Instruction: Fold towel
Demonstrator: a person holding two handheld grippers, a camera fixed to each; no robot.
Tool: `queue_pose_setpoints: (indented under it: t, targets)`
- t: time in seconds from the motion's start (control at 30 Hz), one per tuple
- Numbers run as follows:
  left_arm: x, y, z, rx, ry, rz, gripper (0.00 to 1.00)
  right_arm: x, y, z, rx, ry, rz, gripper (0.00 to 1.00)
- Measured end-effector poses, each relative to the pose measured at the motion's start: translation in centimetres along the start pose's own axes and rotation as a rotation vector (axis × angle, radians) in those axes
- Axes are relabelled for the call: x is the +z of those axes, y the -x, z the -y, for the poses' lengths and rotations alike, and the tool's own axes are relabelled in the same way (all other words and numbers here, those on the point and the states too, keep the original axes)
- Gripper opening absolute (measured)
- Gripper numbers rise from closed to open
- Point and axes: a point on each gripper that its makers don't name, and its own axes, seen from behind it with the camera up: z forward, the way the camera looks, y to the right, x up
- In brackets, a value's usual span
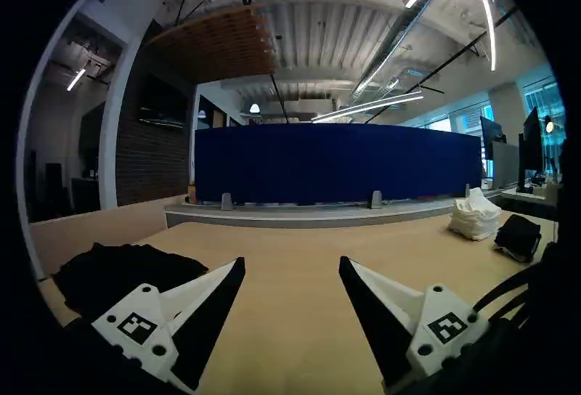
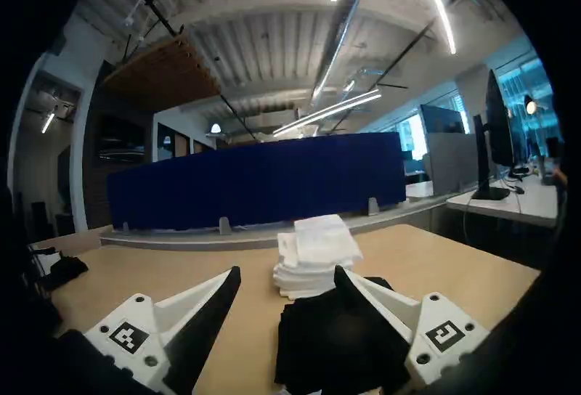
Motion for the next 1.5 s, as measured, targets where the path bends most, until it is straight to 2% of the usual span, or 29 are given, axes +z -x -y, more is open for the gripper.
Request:
queue_pose_setpoints:
  t: [0.53,0.97,1.5]
  targets:
    - [0.0,0.0,0.0,0.0,0.0,0.0,0.96,0.0,1.9,-0.5,-0.018,0.016,0.006,1.0]
    - [0.0,0.0,0.1,0.0,0.0,0.0,0.96,-0.4,2.3,0.0,-0.119,0.027,0.007,1.0]
    - [0.0,0.0,0.0,0.0,0.0,0.0,0.96,-0.3,2.6,-0.3,-0.121,0.036,0.007,1.0]
